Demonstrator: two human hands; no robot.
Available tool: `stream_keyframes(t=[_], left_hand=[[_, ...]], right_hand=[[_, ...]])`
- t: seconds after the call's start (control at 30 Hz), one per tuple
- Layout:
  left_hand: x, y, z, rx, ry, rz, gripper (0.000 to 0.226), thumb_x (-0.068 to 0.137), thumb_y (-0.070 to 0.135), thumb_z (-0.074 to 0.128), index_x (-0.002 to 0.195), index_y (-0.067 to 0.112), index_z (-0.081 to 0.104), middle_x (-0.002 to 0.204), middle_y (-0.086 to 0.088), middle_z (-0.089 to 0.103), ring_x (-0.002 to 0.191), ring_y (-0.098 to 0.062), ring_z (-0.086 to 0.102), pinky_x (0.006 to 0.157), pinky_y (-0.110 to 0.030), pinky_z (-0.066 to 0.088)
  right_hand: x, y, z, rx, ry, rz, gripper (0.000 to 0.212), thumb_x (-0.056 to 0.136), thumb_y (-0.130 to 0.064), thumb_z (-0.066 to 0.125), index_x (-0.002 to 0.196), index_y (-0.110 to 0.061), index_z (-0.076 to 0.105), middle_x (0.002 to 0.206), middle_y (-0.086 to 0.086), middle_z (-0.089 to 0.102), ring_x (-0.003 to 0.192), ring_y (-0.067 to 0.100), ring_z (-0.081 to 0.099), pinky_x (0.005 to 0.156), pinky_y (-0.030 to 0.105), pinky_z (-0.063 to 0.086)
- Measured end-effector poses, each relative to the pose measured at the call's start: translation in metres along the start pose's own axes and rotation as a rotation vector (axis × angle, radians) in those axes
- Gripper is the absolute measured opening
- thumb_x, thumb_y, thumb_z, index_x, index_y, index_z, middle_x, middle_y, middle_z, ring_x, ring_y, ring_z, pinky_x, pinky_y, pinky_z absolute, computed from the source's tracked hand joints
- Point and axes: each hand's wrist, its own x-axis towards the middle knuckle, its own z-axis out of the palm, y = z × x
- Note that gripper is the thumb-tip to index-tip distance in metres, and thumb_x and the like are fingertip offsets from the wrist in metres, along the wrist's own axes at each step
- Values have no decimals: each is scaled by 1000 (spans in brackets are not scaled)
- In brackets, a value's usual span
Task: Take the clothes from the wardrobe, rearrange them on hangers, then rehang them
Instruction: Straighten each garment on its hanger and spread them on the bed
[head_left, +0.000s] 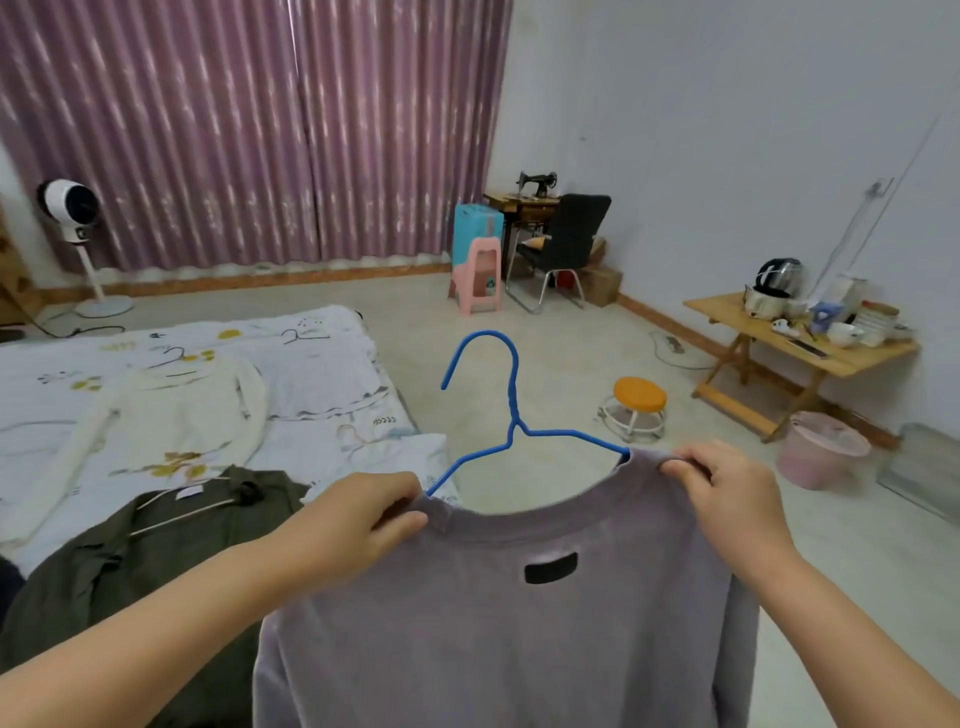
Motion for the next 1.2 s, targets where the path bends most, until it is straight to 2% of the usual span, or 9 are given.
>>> stream_keyframes(t=[0.13, 0.4, 0.63, 0.77, 1.03, 1.13, 1.2], left_hand=[[60, 8, 32, -116, -47, 57, 32, 93, 28, 50, 64, 29, 35, 59, 11, 43, 58, -1, 40, 57, -16, 32], [155, 41, 79, -152, -129, 82, 35, 93, 26, 50, 63, 27, 33, 58, 9, 40, 55, -4, 36, 55, -17, 30], [219, 75, 117, -177, -77, -64, 32, 91, 23, 52, 63, 28, 39, 55, 10, 42, 54, -5, 39, 54, -18, 30], [253, 98, 132, -205, -9, -124, 33, 91, 23, 53, 62, 29, 40, 53, 9, 41, 54, -4, 41, 52, -18, 31], [291, 93, 141, -232, 193, -261, 32, 93, 17, 50, 65, 26, 38, 55, 8, 40, 55, -5, 40, 53, -19, 28], [298, 72, 138, -214, 274, -277, 19, 92, 15, 50, 73, 14, 49, 55, 8, 41, 59, -11, 39, 56, -26, 29], [302, 51, 136, -198, 311, -288, 17, 91, 14, 51, 77, 6, 52, 56, 7, 40, 59, -15, 40, 57, -27, 29]], right_hand=[[36, 45, 4, -74, 12, 53, 8, 81, -3, 66, 74, -5, 68, 73, 6, 60, 73, 25, 52, 64, 32, 34], [100, 139, 14, -124, -45, 118, 12, 85, -4, 62, 74, -9, 64, 73, 5, 56, 74, 24, 49, 63, 30, 30], [179, 213, 34, -74, -132, 60, 10, 87, -9, 59, 81, -9, 67, 80, 5, 58, 79, 21, 49, 66, 30, 30], [225, 243, 36, -69, -179, 20, 10, 88, -10, 58, 83, -10, 66, 80, 4, 54, 81, 26, 50, 63, 29, 25], [286, 242, 69, -39, -185, -23, 14, 89, -11, 57, 93, -4, 68, 98, 19, 64, 93, 34, 55, 68, 28, 28], [298, 226, 96, 0, -163, -8, 17, 91, -12, 55, 99, -3, 66, 102, 19, 65, 95, 34, 56, 71, 29, 31], [304, 212, 119, 43, -156, 18, 24, 92, -13, 54, 113, -3, 61, 114, 18, 61, 106, 32, 53, 80, 31, 36]])
